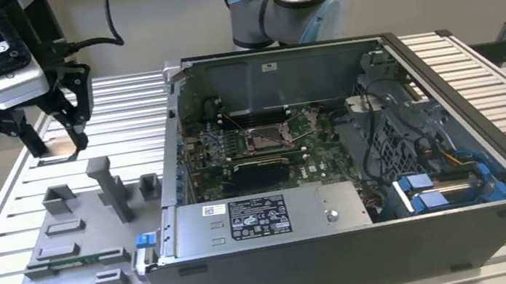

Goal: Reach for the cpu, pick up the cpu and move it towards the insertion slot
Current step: 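Pick up the cpu and move it towards the insertion slot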

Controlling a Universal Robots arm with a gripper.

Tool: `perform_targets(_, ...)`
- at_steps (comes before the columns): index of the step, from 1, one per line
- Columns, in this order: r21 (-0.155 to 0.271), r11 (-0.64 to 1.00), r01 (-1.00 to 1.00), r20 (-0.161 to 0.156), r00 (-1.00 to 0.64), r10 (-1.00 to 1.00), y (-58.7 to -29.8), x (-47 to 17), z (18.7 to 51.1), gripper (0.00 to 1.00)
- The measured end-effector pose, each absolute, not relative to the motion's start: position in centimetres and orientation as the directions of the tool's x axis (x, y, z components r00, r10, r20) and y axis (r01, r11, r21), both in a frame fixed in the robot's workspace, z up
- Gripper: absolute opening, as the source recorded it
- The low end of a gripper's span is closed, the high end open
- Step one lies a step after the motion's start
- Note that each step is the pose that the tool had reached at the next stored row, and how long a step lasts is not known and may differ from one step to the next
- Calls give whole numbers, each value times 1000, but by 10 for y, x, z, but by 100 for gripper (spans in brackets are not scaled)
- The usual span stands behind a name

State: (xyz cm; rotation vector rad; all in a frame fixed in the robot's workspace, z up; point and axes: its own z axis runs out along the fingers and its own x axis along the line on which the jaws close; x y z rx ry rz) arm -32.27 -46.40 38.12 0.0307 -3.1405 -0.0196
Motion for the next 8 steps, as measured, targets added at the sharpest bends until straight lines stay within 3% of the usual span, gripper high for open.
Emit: perform_targets(8, 13, 1000, -20, 1, -1000, -20, -464, -306, 381, 0)
